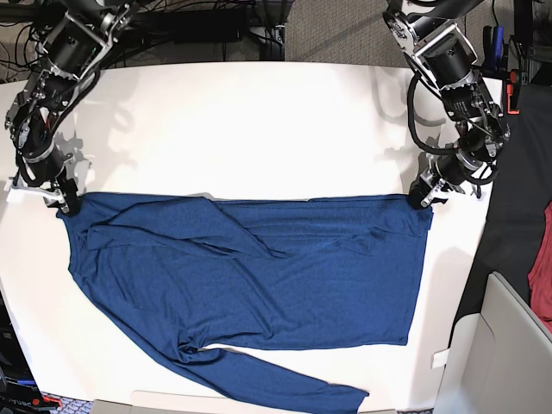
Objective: Fold the T-shirt properly
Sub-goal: 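Hold the hem edge and adjust it flat with both grippers, then pull the folded edge further across with both grippers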
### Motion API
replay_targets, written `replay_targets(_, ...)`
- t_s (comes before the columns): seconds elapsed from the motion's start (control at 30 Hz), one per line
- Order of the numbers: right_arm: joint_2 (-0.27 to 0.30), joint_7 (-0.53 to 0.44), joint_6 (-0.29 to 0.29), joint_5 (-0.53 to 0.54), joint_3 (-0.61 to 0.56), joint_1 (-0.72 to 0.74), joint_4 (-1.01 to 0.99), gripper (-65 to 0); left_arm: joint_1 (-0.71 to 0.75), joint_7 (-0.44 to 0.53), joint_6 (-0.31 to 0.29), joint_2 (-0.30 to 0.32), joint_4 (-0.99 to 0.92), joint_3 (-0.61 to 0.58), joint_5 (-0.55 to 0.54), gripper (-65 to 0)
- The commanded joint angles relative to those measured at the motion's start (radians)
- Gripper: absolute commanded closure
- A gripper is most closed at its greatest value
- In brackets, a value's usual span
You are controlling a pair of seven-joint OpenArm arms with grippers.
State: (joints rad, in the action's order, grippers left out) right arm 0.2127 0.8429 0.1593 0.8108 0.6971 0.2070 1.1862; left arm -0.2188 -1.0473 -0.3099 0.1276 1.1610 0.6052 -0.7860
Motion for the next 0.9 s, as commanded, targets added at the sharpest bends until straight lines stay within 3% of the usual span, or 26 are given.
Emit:
replay_targets(0.0, 0.014, 0.003, -0.002, -0.008, 0.002, 0.016, 0.008, -24.8, -0.015, -0.001, 0.001, 0.010, 0.010, 0.000, -0.011, -0.2)
replay_targets(0.2, 0.012, 0.003, -0.002, -0.024, 0.002, 0.036, 0.005, -24.0, -0.011, -0.001, 0.001, 0.010, 0.010, 0.000, -0.011, -0.2)
replay_targets(0.4, 0.012, 0.003, 0.009, -0.028, 0.003, 0.044, 0.004, -1.8, -0.011, -0.003, 0.001, 0.010, 0.012, 0.000, -0.011, -0.3)
replay_targets(0.53, 0.020, 0.009, 0.027, -0.020, 0.005, 0.032, 0.013, -1.6, -0.009, -0.032, 0.001, 0.011, 0.014, 0.000, -0.013, -0.2)
replay_targets(0.67, 0.021, 0.011, 0.127, -0.018, 0.005, -0.011, 0.034, -1.6, -0.001, -0.077, 0.001, 0.014, 0.061, 0.005, -0.013, -0.2)
replay_targets(0.87, 0.014, 0.023, 0.127, -0.018, 0.006, -0.097, 0.151, -1.5, 0.069, -0.084, 0.001, 0.011, 0.193, 0.000, -0.013, -0.2)
